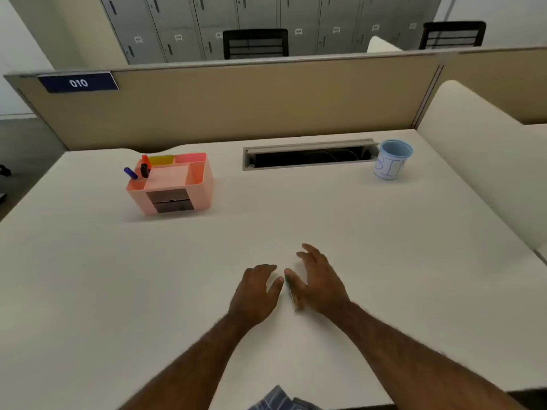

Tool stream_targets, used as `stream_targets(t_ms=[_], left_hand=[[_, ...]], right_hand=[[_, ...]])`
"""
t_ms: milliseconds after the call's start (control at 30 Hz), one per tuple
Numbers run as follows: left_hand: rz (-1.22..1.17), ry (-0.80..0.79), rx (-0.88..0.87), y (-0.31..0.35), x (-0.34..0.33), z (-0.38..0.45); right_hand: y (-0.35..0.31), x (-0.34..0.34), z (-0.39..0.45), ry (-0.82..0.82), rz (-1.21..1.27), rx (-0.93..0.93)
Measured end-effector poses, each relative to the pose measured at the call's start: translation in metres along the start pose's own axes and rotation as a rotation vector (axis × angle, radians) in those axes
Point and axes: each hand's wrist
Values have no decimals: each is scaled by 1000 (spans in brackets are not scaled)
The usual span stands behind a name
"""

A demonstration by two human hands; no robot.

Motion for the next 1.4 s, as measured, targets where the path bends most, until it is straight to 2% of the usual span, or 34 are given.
stream_targets(t_ms=[133,267,600,767,933,1033,1400], left_hand=[[-171,16,25,2,-5,-3],[-202,0,7,5,-10,-4],[-265,-30,30,12,-13,1],[-445,24,61,17,-12,8],[-740,113,58,25,-2,13],[-817,140,34,29,7,17],[-1004,170,-13,45,29,21]], right_hand=[[1,-17,-18,6,5,-9],[1,-21,-26,70,9,7],[-1,-21,-25,50,70,-65],[-8,-18,-23,94,79,-7],[-25,3,-13,-139,422,-67],[-31,14,-7,-208,621,-108],[-44,28,9,-272,603,-3]])
Point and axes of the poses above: each hand's wrist, its own z-axis towards the middle knuckle, its own x-axis out of the back of the hand, y = z × x, and after that the axes turned 15 degrees about -y, right-handed
